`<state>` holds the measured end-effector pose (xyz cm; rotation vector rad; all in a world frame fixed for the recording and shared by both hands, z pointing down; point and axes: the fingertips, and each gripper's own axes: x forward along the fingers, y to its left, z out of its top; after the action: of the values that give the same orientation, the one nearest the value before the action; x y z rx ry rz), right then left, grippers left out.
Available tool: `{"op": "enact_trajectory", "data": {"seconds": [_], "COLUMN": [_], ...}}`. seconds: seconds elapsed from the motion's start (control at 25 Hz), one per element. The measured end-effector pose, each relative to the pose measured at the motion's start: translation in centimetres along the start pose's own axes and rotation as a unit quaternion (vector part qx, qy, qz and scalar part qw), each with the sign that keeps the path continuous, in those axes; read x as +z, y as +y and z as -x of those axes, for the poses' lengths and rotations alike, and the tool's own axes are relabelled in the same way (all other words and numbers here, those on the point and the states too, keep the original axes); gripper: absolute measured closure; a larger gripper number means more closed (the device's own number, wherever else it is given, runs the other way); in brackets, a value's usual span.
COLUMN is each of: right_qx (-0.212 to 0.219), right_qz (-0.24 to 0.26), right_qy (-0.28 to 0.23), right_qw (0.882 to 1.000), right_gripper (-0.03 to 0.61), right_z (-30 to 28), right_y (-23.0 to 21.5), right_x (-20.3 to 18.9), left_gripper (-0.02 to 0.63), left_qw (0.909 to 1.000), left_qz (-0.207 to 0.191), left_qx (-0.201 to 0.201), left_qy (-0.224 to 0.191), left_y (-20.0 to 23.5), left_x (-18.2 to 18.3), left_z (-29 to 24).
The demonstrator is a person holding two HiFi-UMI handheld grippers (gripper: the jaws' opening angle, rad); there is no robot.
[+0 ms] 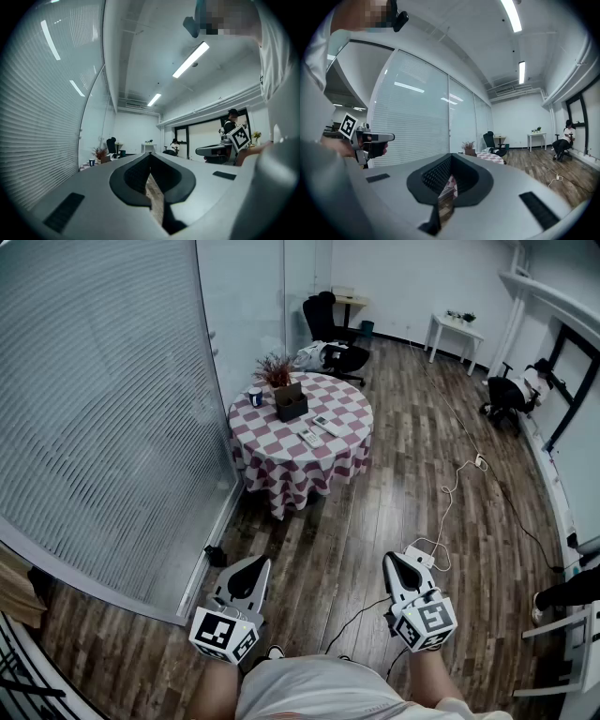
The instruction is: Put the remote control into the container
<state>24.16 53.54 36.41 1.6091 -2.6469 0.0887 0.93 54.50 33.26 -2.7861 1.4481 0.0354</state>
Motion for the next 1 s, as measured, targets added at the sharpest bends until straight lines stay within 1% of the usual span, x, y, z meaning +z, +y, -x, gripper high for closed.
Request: {"op": "enact_trajectory", "data": {"seconds": [0.4, 0.6, 0.84, 1.0], "right_qx": [-0.006, -0.001, -0.002, -0.015], "right_qz": [0.015, -0.006, -0.015, -0.035], "right_qy": [0.004, 0.000, 0.009, 0.024], "right_qw": [1.000, 1.000, 1.000, 0.999], "right_gripper": [0.566, 0.566, 0.566, 0.565], "right_z": [-1.1, -1.6, -3.3, -4.7], "right_y": [0.7, 1.3, 4.5, 7.4], "right_x": [0.0, 0.1, -0.6, -2.3], "left_gripper": [0.603, 0.604, 0.603, 0.604], "left_qw": [1.0000, 0.9999, 0.9998, 0.9995], "left_qz": [0.005, 0.011, 0.012, 0.030], "left_qx": [-0.003, -0.008, -0.013, -0.003], "left_qy": [0.004, 0.004, 0.011, 0.005], "left_y": [1.2, 1.9, 4.8, 8.0], "left_x": [-0.4, -0.7, -1.3, -1.6], "left_z": [-0.1, 0.2, 2.2, 3.8]}}
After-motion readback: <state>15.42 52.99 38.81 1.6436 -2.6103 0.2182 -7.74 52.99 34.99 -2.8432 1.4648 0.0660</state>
